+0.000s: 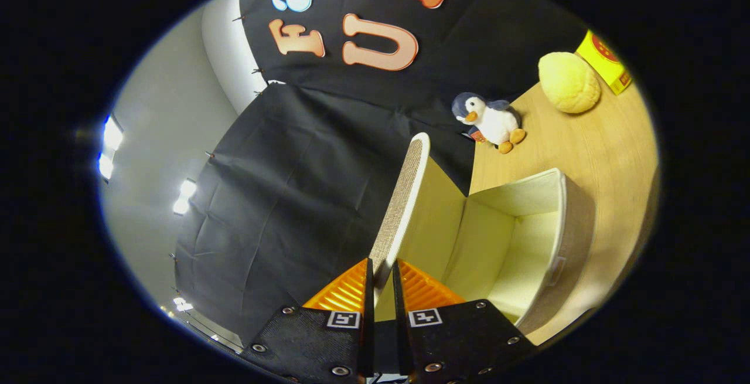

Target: Open the storage box then place both shoes into the box .Put the left shoe in first, then the right shoe, with the right side of both shoes facing outward in a uniform manner.

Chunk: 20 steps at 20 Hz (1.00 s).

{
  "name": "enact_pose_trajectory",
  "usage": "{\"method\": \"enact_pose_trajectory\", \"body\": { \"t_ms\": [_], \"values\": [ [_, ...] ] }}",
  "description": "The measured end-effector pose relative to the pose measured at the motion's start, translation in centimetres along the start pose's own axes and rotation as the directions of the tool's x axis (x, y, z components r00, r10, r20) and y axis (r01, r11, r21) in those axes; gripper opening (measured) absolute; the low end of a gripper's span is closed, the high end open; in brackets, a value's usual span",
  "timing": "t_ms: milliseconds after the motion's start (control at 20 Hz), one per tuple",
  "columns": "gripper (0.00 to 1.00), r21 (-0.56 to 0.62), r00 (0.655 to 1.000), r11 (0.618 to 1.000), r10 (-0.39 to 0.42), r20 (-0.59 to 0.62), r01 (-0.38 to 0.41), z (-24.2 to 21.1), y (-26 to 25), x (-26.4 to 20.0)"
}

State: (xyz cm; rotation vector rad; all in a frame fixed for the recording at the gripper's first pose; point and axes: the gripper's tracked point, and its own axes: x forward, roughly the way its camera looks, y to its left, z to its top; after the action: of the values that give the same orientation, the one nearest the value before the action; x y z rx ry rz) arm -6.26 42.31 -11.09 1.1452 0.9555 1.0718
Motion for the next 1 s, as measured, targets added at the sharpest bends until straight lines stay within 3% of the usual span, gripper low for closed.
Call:
{"method": "enact_pose_trajectory", "body": {
  "t_ms": [250, 550, 650, 750, 800, 1000],
  "values": [
    [0.16, -0.053, 0.999, 0.998, 0.015, -0.048, -0.018, -0.5, 3.1, 4.4],
    [0.19, -0.156, 0.995, 0.986, -0.069, -0.076, 0.056, -1.9, 3.9, 9.4],
    [0.3, -0.228, 0.99, 0.969, -0.113, -0.087, 0.091, -2.6, 3.6, 9.8],
    [0.49, -0.283, 0.984, 0.951, -0.153, -0.087, 0.123, -3.1, 2.7, 9.7],
    [0.64, -0.313, 0.98, 0.938, -0.183, -0.079, 0.15, -3.1, 1.9, 9.5],
    [0.86, -0.416, 0.947, 0.862, -0.32, -0.003, 0.29, -1.8, -2.5, 6.0]
  ]
}}
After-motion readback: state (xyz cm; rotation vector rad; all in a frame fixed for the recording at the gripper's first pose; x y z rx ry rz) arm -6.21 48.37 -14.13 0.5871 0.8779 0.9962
